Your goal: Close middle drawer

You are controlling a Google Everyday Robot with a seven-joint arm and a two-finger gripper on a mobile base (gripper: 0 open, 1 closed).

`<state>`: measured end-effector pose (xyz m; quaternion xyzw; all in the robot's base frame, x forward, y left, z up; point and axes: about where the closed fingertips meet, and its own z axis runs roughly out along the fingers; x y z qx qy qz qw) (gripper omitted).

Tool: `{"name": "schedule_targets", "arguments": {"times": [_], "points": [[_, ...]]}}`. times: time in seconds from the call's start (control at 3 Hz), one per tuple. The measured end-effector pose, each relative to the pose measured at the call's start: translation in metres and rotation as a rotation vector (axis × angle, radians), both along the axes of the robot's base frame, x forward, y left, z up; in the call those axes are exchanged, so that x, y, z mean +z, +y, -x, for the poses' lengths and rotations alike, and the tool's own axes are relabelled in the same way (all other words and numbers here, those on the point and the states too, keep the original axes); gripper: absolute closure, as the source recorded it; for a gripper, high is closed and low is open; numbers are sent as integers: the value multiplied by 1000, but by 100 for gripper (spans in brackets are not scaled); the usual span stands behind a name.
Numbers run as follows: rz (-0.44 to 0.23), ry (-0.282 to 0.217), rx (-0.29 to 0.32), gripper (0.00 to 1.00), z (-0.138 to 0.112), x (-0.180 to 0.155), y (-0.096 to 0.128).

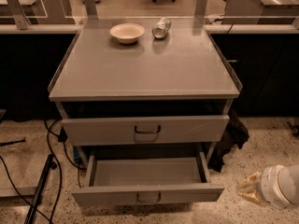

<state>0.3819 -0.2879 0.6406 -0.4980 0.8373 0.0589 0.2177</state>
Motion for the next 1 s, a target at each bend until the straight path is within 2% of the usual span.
{"name": "schedule_targets", "arguments": {"times": [0.33,0.67,1.0], "points": [[-40,19,-4,100,6,-62,-8],[-139,89,14,100,18,-147,6],[-139,89,14,100,17,-147,6]]}}
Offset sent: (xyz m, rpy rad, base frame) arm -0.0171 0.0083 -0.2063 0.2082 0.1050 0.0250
